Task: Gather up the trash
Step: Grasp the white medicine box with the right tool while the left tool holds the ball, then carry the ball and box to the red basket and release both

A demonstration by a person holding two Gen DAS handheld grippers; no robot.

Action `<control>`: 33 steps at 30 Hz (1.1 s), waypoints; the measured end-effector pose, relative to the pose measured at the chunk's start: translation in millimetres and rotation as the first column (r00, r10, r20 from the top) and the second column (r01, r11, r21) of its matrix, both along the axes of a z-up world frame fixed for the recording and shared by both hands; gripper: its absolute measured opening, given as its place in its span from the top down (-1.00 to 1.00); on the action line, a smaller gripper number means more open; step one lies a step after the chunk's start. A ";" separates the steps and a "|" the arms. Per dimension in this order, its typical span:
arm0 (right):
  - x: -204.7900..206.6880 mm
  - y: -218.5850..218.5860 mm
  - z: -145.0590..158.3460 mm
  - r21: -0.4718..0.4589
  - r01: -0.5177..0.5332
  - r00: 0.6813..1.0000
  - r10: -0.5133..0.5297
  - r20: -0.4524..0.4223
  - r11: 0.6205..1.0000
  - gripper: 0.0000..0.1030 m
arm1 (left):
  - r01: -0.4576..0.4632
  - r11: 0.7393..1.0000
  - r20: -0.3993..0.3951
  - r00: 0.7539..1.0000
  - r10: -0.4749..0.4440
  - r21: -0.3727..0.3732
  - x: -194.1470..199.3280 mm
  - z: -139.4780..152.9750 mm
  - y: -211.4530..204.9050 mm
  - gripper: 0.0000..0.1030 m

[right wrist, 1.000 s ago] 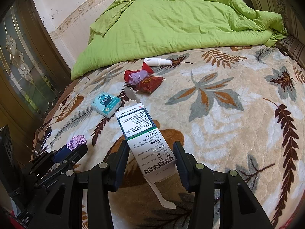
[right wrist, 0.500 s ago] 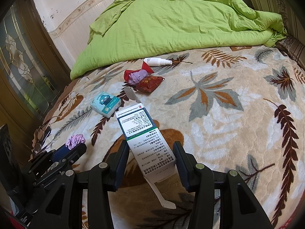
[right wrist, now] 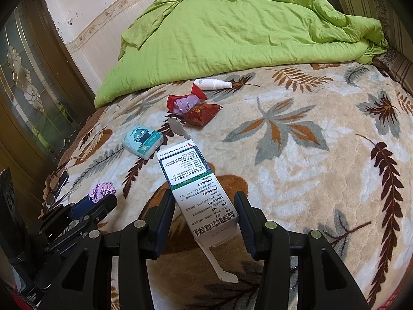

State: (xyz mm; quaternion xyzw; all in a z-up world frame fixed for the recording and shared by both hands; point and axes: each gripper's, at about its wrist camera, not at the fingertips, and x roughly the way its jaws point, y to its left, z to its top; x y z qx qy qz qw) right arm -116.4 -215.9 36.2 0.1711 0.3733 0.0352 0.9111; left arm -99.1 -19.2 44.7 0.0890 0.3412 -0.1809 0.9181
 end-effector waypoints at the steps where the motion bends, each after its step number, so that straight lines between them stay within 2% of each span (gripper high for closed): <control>1: -0.5 -0.9 0.4 0.001 0.002 1.000 -0.002 0.002 1.000 0.00 | 0.005 1.000 -0.005 1.000 -0.005 -0.008 0.5 0.0 0.2 0.54; 6: -12.4 -11.8 7.8 0.035 0.030 0.999 -0.031 0.016 0.999 0.00 | 0.061 0.994 -0.032 0.997 -0.064 -0.095 -1.1 5.6 1.2 0.54; 8: -22.5 -19.2 10.9 0.067 0.043 0.999 -0.044 0.012 0.997 0.00 | 0.107 0.985 -0.048 0.992 -0.114 -0.133 -4.0 7.9 -1.7 0.54; 11: -45.1 -34.9 22.4 0.090 0.072 0.997 -0.075 0.025 0.993 0.00 | 0.160 0.975 -0.042 0.985 -0.169 -0.154 -13.4 13.2 -8.6 0.54; 14: -72.1 -52.0 36.2 0.092 0.106 0.993 -0.111 0.048 0.990 0.00 | 0.220 0.956 -0.050 0.971 -0.234 -0.196 -22.8 20.6 -17.0 0.54; 17: -108.8 -75.0 45.1 0.082 0.162 0.985 -0.167 0.053 0.983 0.00 | 0.280 0.926 -0.070 0.949 -0.307 -0.254 -33.3 29.2 -28.3 0.54; 20: -143.4 -97.5 47.8 0.057 0.229 0.972 -0.232 0.045 0.972 0.00 | 0.339 0.901 -0.080 0.925 -0.372 -0.270 -45.8 38.1 -49.1 0.54; 23: -184.9 -127.5 45.9 0.043 0.325 0.945 -0.326 0.029 0.945 0.00 | 0.414 0.868 -0.091 0.887 -0.452 -0.275 -61.9 47.5 -81.1 0.54; 26: -233.4 -163.9 39.2 0.053 0.448 0.894 -0.448 -0.005 0.893 0.00 | 0.505 0.816 -0.099 0.831 -0.548 -0.282 -85.1 57.2 -122.6 0.54; 29: -271.3 -193.0 33.9 0.056 0.543 0.840 -0.542 -0.032 0.838 0.00 | 0.595 0.749 -0.112 0.756 -0.645 -0.293 -114.7 62.8 -168.4 0.54; 32: -309.7 -218.8 29.9 0.060 0.627 0.779 -0.625 -0.052 0.776 0.00 | 0.671 0.675 -0.150 0.666 -0.731 -0.307 -145.1 62.5 -215.5 0.54; 33: -316.4 -223.2 29.1 0.063 0.639 0.769 -0.636 -0.057 0.767 0.00 | 0.693 0.652 -0.163 0.637 -0.754 -0.307 -155.5 61.1 -229.8 0.54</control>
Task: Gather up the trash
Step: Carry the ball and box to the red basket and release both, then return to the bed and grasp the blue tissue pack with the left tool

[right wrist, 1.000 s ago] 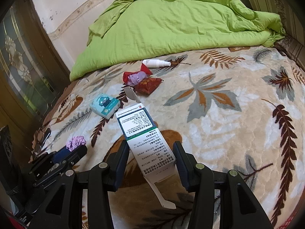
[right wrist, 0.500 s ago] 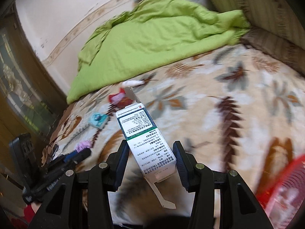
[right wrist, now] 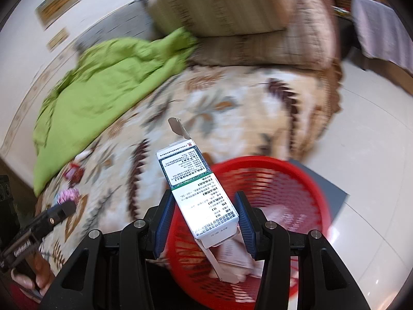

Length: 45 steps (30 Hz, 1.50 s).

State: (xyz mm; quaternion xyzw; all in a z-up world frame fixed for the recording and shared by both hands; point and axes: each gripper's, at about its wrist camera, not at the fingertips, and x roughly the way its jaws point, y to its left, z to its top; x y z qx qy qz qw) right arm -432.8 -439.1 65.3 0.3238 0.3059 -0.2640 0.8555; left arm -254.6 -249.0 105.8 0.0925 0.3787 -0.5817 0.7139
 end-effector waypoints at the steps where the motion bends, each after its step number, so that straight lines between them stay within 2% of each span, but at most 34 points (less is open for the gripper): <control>1: -7.3 -4.2 -1.2 0.008 0.011 1.000 -0.011 -0.003 1.000 -0.03 | 0.045 0.999 -0.009 0.999 -0.044 0.014 -12.1 -2.7 -17.4 0.54; 3: -16.8 -10.8 -5.0 0.018 0.033 0.999 -0.033 -0.019 0.999 -0.04 | 0.082 0.996 -0.009 0.997 -0.082 0.039 -28.0 -8.3 -43.2 0.52; 5: -22.4 -16.4 -8.4 0.031 0.060 0.997 -0.059 -0.040 0.998 -0.18 | 0.124 0.990 -0.039 0.992 -0.122 0.065 -38.1 -15.2 -62.4 0.23; 6: -25.2 -18.6 -8.6 0.037 0.076 0.996 -0.074 -0.041 0.996 -0.22 | 0.140 0.986 -0.046 0.990 -0.136 0.088 -42.8 -18.9 -72.2 -0.02; 10: -29.9 -19.9 -2.2 0.007 0.080 0.997 -0.080 -0.015 0.997 -0.23 | 0.126 0.989 -0.041 0.992 -0.123 0.082 -40.5 -18.6 -65.5 -0.03; 15: 1.5 -5.1 1.8 0.005 -0.013 0.999 0.013 0.031 1.000 -0.24 | -0.011 0.996 -0.012 1.000 0.012 0.085 -9.2 -10.2 -22.3 -0.08; 18: 37.5 17.1 4.5 0.011 -0.117 0.991 0.116 0.059 0.993 -0.24 | -0.107 0.991 0.003 0.994 0.107 0.080 14.2 -5.4 11.0 -0.10; 20: 64.5 37.9 6.4 0.002 -0.202 0.977 0.201 0.067 0.979 -0.24 | -0.187 0.979 0.031 0.982 0.185 0.085 30.9 -2.1 36.9 -0.11; 24: 119.6 84.0 12.8 -0.035 -0.363 0.928 0.364 0.072 0.931 -0.24 | -0.344 0.934 0.083 0.938 0.336 0.102 63.3 1.9 95.9 -0.14; 26: 147.3 108.3 17.7 -0.055 -0.427 0.899 0.431 0.078 0.902 -0.24 | -0.418 0.902 0.086 0.908 0.411 0.108 82.5 2.6 127.2 -0.18; 29: 178.9 137.5 23.2 -0.066 -0.495 0.862 0.499 0.092 0.866 -0.24 | -0.556 0.822 0.104 0.831 0.547 0.121 119.3 1.9 172.8 -0.23; 30: 185.7 144.2 24.1 -0.069 -0.510 0.852 0.515 0.093 0.857 -0.24 | -0.610 0.782 0.089 0.793 0.603 0.130 136.6 0.6 192.2 -0.24; 32: 199.1 159.8 25.7 -0.078 -0.544 0.831 0.549 0.089 0.836 -0.24 | -0.666 0.731 0.043 0.743 0.668 0.147 160.7 -3.9 219.8 -0.26; 35: 212.9 173.6 27.8 -0.089 -0.576 0.808 0.582 0.086 0.813 -0.24 | -0.757 0.627 -0.042 0.631 0.775 0.185 203.2 -18.5 257.7 -0.26; 38: 219.6 176.6 26.4 -0.098 -0.583 0.803 0.590 0.080 0.807 -0.24 | -0.789 0.574 -0.137 0.558 0.819 0.220 237.7 -38.9 272.8 -0.26; 41: 223.7 172.8 24.1 -0.093 -0.580 0.807 0.587 0.072 0.809 -0.24 | -0.809 0.535 -0.212 0.494 0.843 0.243 272.9 -59.2 276.2 -0.26; 45: 225.7 164.5 20.6 -0.093 -0.569 0.816 0.575 0.057 0.817 -0.24 | -0.836 0.482 -0.248 0.424 0.871 0.264 309.7 -79.3 271.1 -0.26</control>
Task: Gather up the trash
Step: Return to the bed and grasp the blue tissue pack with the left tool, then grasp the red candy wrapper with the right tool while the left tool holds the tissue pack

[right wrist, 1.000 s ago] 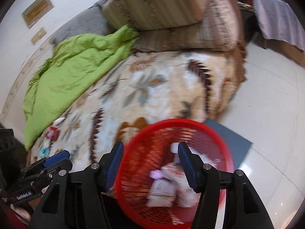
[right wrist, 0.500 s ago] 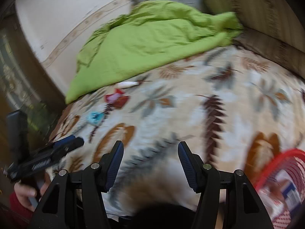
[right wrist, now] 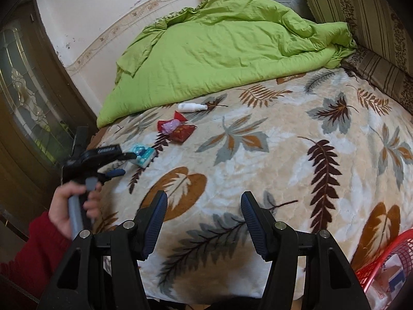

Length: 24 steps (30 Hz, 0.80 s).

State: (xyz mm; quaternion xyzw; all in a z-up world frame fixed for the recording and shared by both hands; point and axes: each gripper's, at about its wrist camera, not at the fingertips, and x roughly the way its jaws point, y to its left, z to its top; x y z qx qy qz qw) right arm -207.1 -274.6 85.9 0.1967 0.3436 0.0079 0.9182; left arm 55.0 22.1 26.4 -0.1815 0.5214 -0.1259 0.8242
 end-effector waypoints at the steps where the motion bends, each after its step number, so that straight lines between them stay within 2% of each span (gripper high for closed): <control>1: 0.4 -1.7 -0.5 -0.007 0.004 1.000 -0.004 -0.001 1.000 -0.24 | -0.012 1.000 -0.003 1.000 0.012 0.015 9.5 -3.9 -4.5 -0.26; 4: 4.4 -7.9 -3.9 -0.015 0.013 1.000 -0.013 -0.011 1.000 -0.24 | -0.022 0.998 0.038 0.999 0.020 0.057 28.0 -5.8 -22.6 -0.30; 6: 10.6 -11.8 -6.3 -0.008 0.016 1.000 -0.016 -0.020 1.000 -0.24 | -0.019 0.992 0.069 0.998 0.011 0.125 35.2 -6.0 -35.1 -0.28; 7: 14.1 -13.0 -6.7 -0.002 0.015 1.000 -0.015 -0.021 1.000 -0.24 | -0.014 0.989 0.090 0.996 0.001 0.148 35.0 -5.4 -41.2 0.01; 10: 30.0 -12.2 -5.4 0.020 -0.004 1.000 0.004 -0.023 1.000 -0.24 | 0.012 0.983 0.142 0.989 -0.039 0.185 21.8 -2.3 -47.7 0.34; 11: 35.7 -11.0 -4.9 0.024 -0.010 1.000 0.010 -0.023 1.000 -0.24 | 0.022 0.982 0.158 0.986 -0.053 0.187 16.4 -0.9 -46.9 0.38; 18: 118.7 8.7 -10.4 0.090 -0.063 0.996 0.068 -0.057 0.994 -0.24 | 0.054 0.991 0.213 0.974 -0.080 0.127 -45.7 14.8 -25.2 0.39; 24: 206.5 32.8 -36.0 0.148 -0.066 0.984 0.089 -0.152 0.987 -0.24 | 0.034 0.978 0.325 0.940 -0.102 0.207 -60.6 19.2 -24.3 0.39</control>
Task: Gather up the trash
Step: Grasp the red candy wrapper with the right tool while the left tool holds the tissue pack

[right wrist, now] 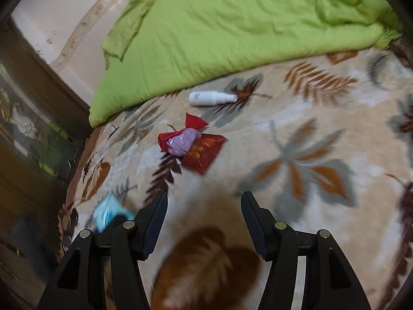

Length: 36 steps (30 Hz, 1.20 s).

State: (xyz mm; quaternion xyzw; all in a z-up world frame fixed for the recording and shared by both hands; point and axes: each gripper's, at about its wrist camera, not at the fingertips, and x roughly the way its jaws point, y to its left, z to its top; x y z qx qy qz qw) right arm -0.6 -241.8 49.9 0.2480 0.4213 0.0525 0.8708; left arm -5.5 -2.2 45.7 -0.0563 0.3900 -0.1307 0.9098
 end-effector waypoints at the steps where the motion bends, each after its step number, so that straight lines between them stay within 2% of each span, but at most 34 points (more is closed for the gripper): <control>1: 13.2 3.3 -4.3 0.002 0.002 1.000 -0.002 -0.021 1.000 -0.24 | 0.003 1.000 -0.006 1.000 -0.003 -0.015 1.9 -3.0 2.7 0.39; 7: 74.2 15.9 -25.0 0.003 0.029 0.996 -0.029 -0.087 1.000 -0.16 | 0.016 1.000 -0.037 0.999 -0.017 -0.017 12.0 -13.5 4.5 0.39; 10: 97.3 24.0 -37.7 -0.012 0.047 0.989 -0.048 -0.140 0.999 0.03 | 0.016 1.000 -0.057 0.998 -0.017 -0.026 14.5 -16.9 6.8 0.39; 11: 102.4 26.4 -44.3 0.007 0.048 0.987 -0.046 -0.153 0.999 0.10 | 0.015 0.999 -0.063 0.998 -0.017 -0.029 15.5 -18.1 7.8 0.39; 13: 101.3 28.7 -47.2 0.006 0.047 0.988 -0.045 -0.148 0.999 0.22 | 0.014 0.999 -0.068 0.998 -0.016 -0.033 17.0 -19.1 8.2 0.39; 14: 95.7 31.4 -43.6 -0.016 0.043 0.992 -0.044 -0.122 0.999 0.28 | 0.014 0.999 -0.068 0.998 -0.017 -0.035 17.4 -19.1 8.5 0.39; 17: 73.1 34.2 -34.0 -0.051 0.028 0.997 -0.031 -0.069 0.998 0.30 | 0.018 0.999 -0.063 0.998 -0.020 -0.035 16.3 -17.9 8.5 0.39; 19: 48.7 35.9 -24.2 -0.106 0.008 1.000 -0.010 -0.022 0.994 0.30 | 0.024 0.999 -0.054 0.998 -0.026 -0.030 14.3 -16.8 7.0 0.39; 26: -60.7 37.3 -1.2 -0.299 -0.020 0.992 0.056 0.110 0.954 0.30 | 0.069 0.997 0.006 0.998 -0.069 0.030 -9.0 -6.5 -8.0 0.39; 32: -115.5 23.4 1.1 -0.298 0.015 0.990 0.027 0.137 0.955 0.30 | 0.128 0.990 0.032 0.991 -0.129 0.054 -52.8 4.4 -12.7 0.39; 36: -131.9 13.5 5.0 -0.252 0.055 0.986 -0.013 0.166 0.966 0.30 | 0.144 0.988 0.032 0.989 -0.146 0.062 -84.4 6.6 -7.9 0.39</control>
